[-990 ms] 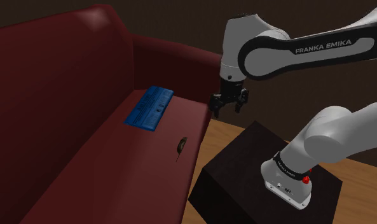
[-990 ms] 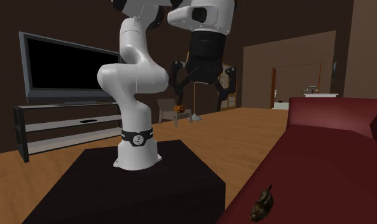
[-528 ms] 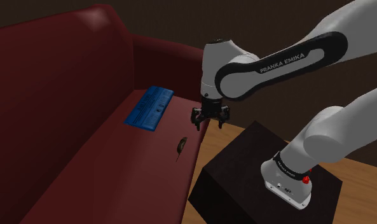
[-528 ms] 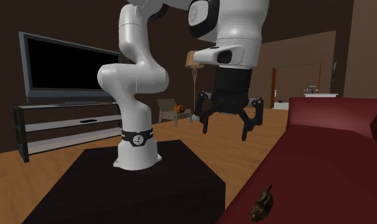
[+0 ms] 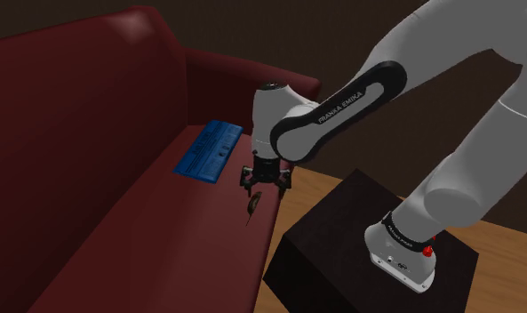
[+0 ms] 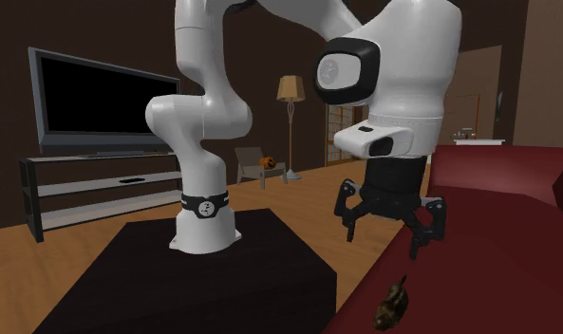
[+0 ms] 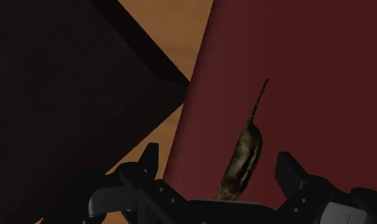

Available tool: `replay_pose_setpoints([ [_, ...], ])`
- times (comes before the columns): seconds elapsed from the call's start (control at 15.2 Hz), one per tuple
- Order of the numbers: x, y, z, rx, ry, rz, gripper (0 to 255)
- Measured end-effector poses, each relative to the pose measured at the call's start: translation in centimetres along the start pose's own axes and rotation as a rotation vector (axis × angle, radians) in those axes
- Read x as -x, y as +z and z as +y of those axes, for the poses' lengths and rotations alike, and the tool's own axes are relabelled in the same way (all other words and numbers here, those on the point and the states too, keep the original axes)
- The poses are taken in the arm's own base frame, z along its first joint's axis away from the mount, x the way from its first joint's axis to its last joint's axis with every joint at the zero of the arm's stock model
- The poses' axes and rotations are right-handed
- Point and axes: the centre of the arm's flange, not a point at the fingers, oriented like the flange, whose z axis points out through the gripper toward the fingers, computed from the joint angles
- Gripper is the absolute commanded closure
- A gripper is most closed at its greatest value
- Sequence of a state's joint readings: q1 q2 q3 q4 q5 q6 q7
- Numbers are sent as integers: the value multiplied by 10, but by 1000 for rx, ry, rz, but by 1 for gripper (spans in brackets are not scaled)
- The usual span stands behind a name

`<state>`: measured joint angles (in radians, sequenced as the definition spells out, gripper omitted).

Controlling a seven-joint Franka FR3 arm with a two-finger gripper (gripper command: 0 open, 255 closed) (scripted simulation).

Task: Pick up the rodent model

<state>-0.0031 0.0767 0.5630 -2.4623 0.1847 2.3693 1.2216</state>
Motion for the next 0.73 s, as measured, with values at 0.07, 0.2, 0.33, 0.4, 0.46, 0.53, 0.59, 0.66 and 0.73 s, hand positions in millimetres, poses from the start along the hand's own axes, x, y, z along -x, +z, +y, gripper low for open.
replay_pose_setpoints([
  [0.07, -3, 10, -11, -7, 23, -5, 0],
  [0.2, -3, 23, -25, -16, 60, -13, 0],
  [0.33, -5, 32, -31, -18, 72, -15, 0],
  [0.4, -7, 37, -31, -19, 74, -16, 0],
  [0.46, -7, 43, -32, -19, 76, -16, 0],
  [0.53, -8, 48, -33, -19, 76, -16, 0],
  [0.59, -9, 52, -33, -19, 76, -16, 0],
  [0.66, -10, 59, -34, -19, 77, -16, 0],
  [0.73, -11, 63, -34, -19, 77, -16, 0],
])
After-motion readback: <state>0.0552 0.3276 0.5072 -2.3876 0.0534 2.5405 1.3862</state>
